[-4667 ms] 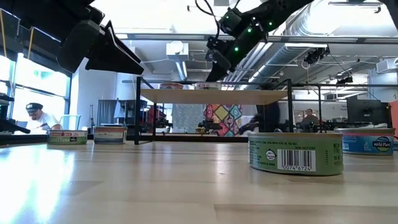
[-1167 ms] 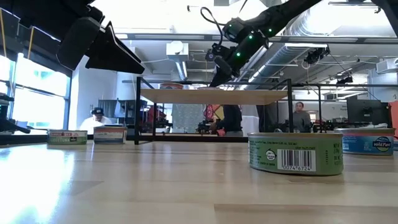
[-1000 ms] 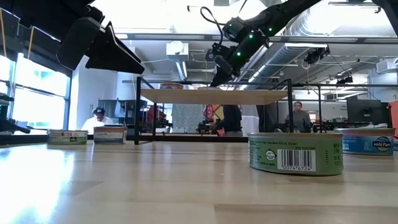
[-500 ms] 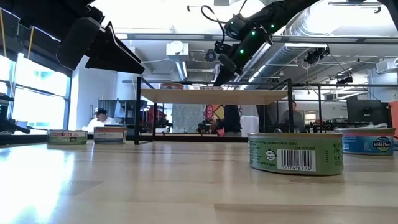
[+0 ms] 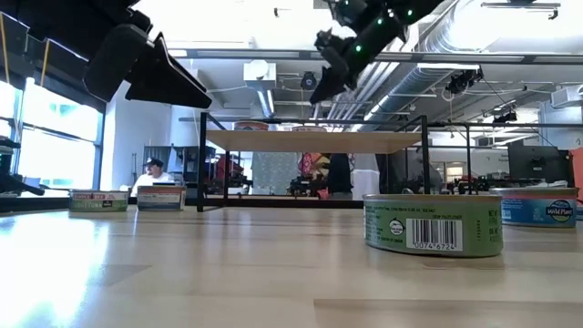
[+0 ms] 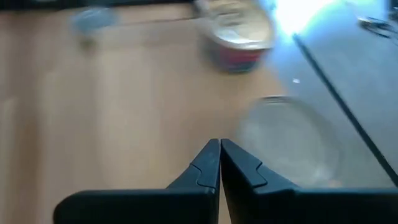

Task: Stack canned seafood by type on shelf
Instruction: Put the green with blue patterned tuna can on the shelf

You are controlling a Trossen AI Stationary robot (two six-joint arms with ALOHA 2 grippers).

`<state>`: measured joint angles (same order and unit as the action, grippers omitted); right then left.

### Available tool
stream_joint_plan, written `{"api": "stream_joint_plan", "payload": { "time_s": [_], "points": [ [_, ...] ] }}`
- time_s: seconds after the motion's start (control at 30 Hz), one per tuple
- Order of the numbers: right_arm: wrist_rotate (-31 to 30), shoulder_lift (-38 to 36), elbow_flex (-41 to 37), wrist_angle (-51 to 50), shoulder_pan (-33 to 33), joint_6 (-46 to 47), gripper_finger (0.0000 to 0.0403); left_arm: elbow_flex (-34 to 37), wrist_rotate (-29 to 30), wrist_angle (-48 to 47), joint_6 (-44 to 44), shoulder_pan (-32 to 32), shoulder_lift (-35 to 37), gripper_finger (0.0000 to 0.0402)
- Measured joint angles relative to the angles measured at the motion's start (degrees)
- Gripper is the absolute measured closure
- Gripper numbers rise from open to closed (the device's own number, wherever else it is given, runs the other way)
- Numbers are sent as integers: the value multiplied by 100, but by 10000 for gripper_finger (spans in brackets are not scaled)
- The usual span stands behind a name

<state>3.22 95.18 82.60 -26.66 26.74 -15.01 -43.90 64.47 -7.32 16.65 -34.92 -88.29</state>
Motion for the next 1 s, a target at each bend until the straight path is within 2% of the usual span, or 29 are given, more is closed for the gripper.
{"api": "stream_joint_plan", "payload": {
  "time_s": [0.2,0.27,0.47,0.6,0.8,0.9,1.0],
  "points": [
    [1,-511,-1018,81,-1169,18,399,0,0,-14,218,0,0,188],
    [-194,-767,-1435,137,-1599,200,399,0,-3,-15,228,0,0,188],
    [-1687,-1544,-2572,219,-3118,1047,399,0,-3,-5,228,69,0,188],
    [-2366,-1846,-3028,194,-4150,2622,399,0,-342,26,105,276,0,188],
    [-2385,-1841,-3167,-186,-5623,3763,399,0,-1014,281,-146,686,0,188],
    [-2340,-1841,-3167,-385,-6056,4265,399,0,-1029,435,-224,808,0,188],
    [-1822,-1838,-3167,-629,-6254,4787,398,0,-1039,468,-227,876,0,188]
  ]
}}
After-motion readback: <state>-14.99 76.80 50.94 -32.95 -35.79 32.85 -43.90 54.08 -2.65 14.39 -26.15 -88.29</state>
